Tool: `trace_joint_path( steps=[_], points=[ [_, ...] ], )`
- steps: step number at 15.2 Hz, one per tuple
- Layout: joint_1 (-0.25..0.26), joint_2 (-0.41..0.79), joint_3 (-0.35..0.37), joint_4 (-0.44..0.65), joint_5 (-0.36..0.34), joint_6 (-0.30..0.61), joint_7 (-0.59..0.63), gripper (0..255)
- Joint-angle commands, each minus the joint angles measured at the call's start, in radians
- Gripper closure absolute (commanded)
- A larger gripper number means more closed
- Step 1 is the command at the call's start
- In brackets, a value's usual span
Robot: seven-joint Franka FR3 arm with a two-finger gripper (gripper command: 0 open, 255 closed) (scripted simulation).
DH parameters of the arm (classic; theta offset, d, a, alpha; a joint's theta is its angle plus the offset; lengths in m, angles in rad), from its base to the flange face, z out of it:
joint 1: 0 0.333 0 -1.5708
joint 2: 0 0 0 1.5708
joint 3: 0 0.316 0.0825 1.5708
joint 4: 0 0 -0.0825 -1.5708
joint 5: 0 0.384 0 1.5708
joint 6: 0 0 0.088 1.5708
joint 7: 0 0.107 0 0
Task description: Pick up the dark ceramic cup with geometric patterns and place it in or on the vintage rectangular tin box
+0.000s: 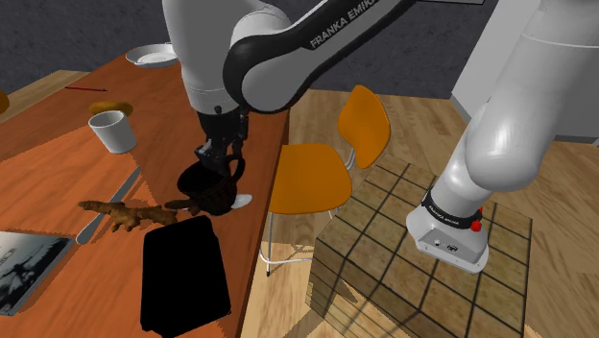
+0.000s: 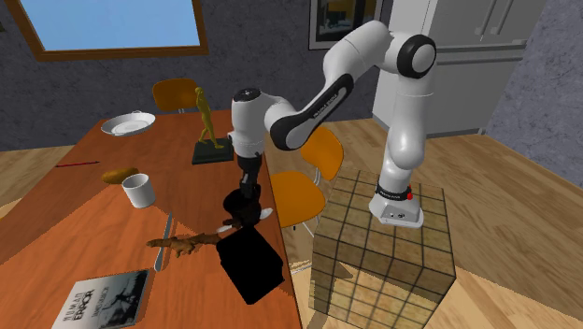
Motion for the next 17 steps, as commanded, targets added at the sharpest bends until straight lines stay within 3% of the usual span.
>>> trace_joint_path(
  steps=[1, 17],
  points=[
    [-0.002, -0.014, 0.001, 0.014, 0.012, -0.025, -0.011, 255],
    [-0.007, -0.088, 0.001, 0.157, 0.071, -0.226, -0.066, 255]
  ],
)
